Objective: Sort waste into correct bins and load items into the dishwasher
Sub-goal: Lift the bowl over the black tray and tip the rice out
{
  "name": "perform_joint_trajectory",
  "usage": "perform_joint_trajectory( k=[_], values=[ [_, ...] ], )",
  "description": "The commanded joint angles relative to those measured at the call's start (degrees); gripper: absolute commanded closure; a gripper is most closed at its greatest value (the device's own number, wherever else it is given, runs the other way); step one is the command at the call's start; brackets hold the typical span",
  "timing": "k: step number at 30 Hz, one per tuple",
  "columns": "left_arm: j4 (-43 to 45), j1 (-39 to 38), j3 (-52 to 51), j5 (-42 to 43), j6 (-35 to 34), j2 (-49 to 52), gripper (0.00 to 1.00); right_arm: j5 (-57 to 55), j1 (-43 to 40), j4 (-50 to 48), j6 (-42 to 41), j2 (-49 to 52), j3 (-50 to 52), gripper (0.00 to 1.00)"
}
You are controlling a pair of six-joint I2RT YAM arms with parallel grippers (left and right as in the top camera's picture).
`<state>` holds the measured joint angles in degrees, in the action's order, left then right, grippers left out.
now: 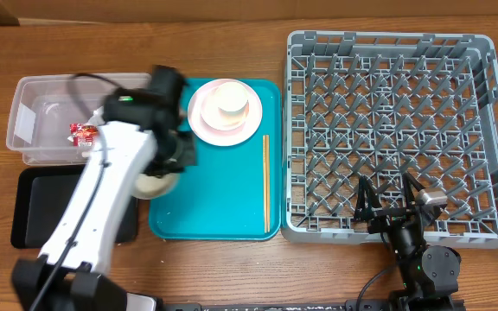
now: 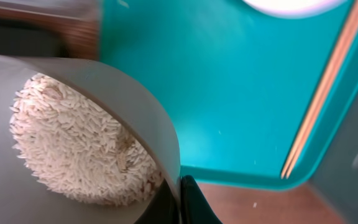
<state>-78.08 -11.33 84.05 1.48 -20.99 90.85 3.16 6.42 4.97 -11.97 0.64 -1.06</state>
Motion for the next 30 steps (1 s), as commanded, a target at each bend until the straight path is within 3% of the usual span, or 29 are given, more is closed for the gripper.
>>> perform_joint_trajectory(
  k=[1, 7, 11, 16, 19, 21, 27, 30],
  values=[
    [1.4, 8.0, 1.4, 1.5, 0.6, -4.3, 0.96, 0.1, -0.2, -0.3, 0.2, -0.4, 0.6, 0.0],
    [5.7, 19.5, -0.2, 5.4, 0.7, -5.1, 0.96, 0.1, -0.2, -0.3, 0.2, -0.4, 0.6, 0.0],
    [9.7, 29.8, -5.8, 14.9, 4.3, -5.2, 0.96, 0.1, -0.2, -0.3, 0.2, -0.4, 0.6, 0.0],
    [20.0, 44.3, -15.5, 33.3, 7.9, -5.1, 0.96, 0.1, -0.2, -0.4, 0.2, -0.4, 0.6, 0.0],
    [28.3, 55.8, -22.7, 48.5, 10.8, -5.1, 0.96, 0.1, -0.2, -0.3, 0.2, -0.4, 0.6, 0.0],
    [32.6, 61.2, -26.3, 53.7, 10.8, -5.1, 0.96, 0.1, -0.2, -0.3, 0.2, -0.4, 0.6, 0.0],
    [44.1, 68.3, -34.9, 68.5, 10.8, -5.0, 0.96, 0.1, -0.2, -0.3, 0.2, -0.4, 0.6, 0.0],
    [48.5, 68.6, -37.2, 70.6, 10.7, -5.0, 0.96, 0.1, -0.2, -0.3, 0.2, -0.4, 0.6, 0.0]
  ],
)
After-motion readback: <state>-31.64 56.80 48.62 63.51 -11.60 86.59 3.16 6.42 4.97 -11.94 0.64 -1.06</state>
